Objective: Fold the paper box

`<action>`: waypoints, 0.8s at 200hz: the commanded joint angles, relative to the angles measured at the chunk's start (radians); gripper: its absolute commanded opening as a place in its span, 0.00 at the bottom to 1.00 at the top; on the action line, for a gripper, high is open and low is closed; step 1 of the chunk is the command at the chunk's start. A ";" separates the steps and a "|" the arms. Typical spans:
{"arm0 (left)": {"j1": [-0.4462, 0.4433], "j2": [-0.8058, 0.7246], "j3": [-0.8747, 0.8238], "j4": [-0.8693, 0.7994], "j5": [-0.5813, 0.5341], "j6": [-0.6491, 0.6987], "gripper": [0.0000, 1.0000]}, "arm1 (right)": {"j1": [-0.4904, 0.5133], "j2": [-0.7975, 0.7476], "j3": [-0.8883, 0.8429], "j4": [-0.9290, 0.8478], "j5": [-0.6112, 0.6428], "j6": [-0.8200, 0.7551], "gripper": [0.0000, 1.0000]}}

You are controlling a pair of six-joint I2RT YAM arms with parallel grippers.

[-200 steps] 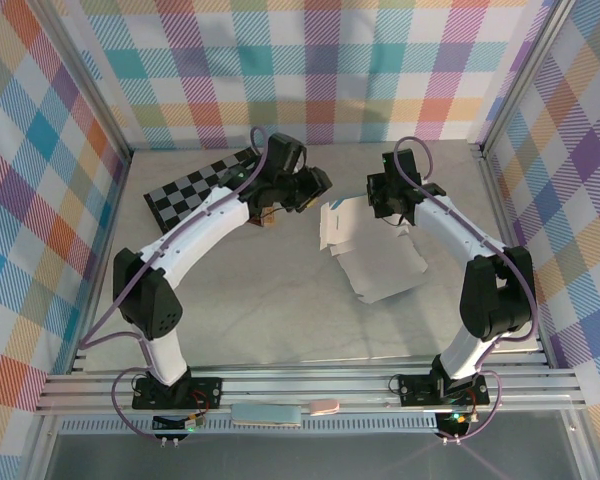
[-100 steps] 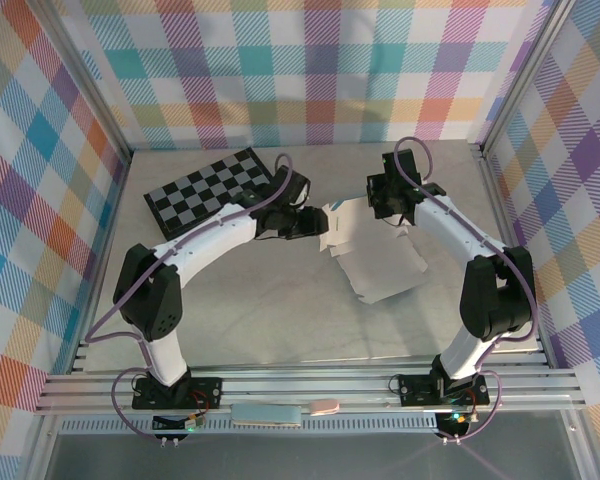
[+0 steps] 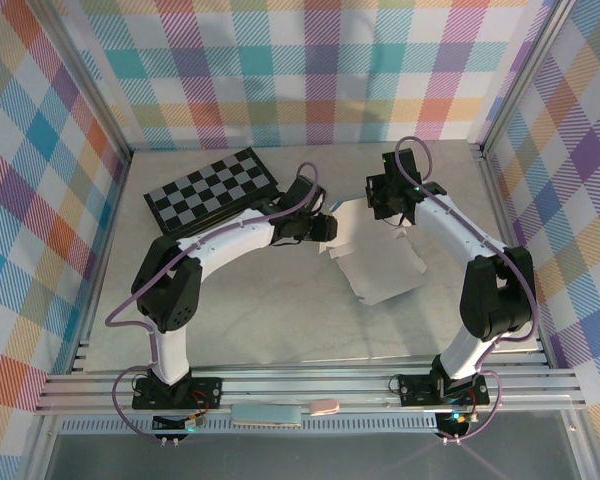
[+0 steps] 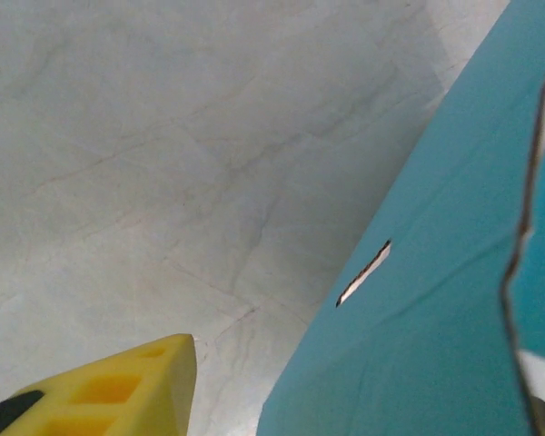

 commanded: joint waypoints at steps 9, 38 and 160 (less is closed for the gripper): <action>-0.007 -0.015 -0.022 0.079 -0.004 0.045 0.35 | -0.011 -0.005 0.051 -0.029 -0.036 0.005 0.00; -0.007 -0.026 -0.031 0.089 0.003 0.095 0.14 | -0.031 0.021 0.081 -0.061 -0.096 0.005 0.00; 0.067 -0.089 -0.177 0.206 0.071 0.560 0.00 | -0.111 -0.275 -0.495 0.658 -0.206 -0.014 0.70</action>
